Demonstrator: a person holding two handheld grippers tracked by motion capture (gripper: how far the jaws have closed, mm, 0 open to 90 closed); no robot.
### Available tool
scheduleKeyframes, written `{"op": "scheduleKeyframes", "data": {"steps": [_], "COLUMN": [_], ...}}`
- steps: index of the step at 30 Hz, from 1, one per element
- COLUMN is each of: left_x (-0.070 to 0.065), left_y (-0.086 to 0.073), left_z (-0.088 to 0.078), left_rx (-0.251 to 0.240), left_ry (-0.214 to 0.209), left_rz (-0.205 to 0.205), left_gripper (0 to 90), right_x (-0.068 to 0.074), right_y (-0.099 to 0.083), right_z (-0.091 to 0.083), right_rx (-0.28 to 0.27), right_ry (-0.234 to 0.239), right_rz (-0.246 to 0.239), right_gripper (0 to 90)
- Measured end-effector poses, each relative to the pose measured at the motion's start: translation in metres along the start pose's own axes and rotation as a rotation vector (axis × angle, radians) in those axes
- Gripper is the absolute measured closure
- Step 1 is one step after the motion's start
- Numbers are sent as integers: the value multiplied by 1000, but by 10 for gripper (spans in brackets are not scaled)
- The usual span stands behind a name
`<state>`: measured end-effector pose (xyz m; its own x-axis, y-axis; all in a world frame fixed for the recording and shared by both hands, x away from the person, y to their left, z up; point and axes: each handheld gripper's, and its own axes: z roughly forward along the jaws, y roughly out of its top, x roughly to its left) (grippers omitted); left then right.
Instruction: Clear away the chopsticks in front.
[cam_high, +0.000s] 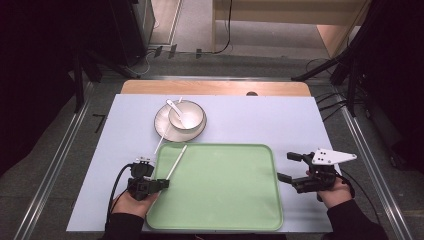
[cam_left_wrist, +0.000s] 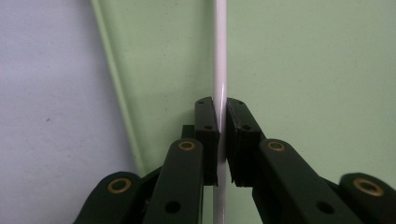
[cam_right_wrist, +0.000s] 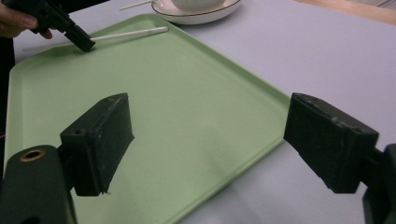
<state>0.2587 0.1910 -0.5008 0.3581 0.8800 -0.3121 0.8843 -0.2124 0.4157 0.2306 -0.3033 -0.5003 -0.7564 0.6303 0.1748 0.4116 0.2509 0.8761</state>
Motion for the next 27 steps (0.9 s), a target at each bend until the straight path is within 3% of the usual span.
{"op": "scheduleKeyframes", "data": {"steps": [10, 14, 16, 17, 20, 21, 22, 27], "left_x": [3, 8, 10, 10, 11, 13, 13, 20], "left_y": [0, 3, 6, 6, 10, 15, 15, 33], "left_z": [-1, -9, -18, -18, -25, -27, -27, -31], "left_rx": [-5, -39, -84, -84, -134, -148, -148, -178], "left_ry": [-3, -39, -54, -54, -67, -81, -81, -107], "left_rz": [2, -3, 28, 28, 78, 101, 101, 113], "left_gripper": [806, 765, 680, 660, 594, 513, 464, 396], "right_x": [0, 0, 0, 0, 0, 1, 1, 1], "right_y": [0, 0, 0, 0, 0, 0, 0, -1], "right_z": [0, 0, -1, -1, -1, -1, -1, -2], "right_rx": [6, 2, 2, 2, 2, 3, 3, 5], "right_ry": [1, 2, 1, 1, 2, 2, 2, -1], "right_rz": [-2, -1, 0, 0, -2, -2, -2, -2], "right_gripper": [161, 162, 161, 161, 162, 162, 162, 162]}}
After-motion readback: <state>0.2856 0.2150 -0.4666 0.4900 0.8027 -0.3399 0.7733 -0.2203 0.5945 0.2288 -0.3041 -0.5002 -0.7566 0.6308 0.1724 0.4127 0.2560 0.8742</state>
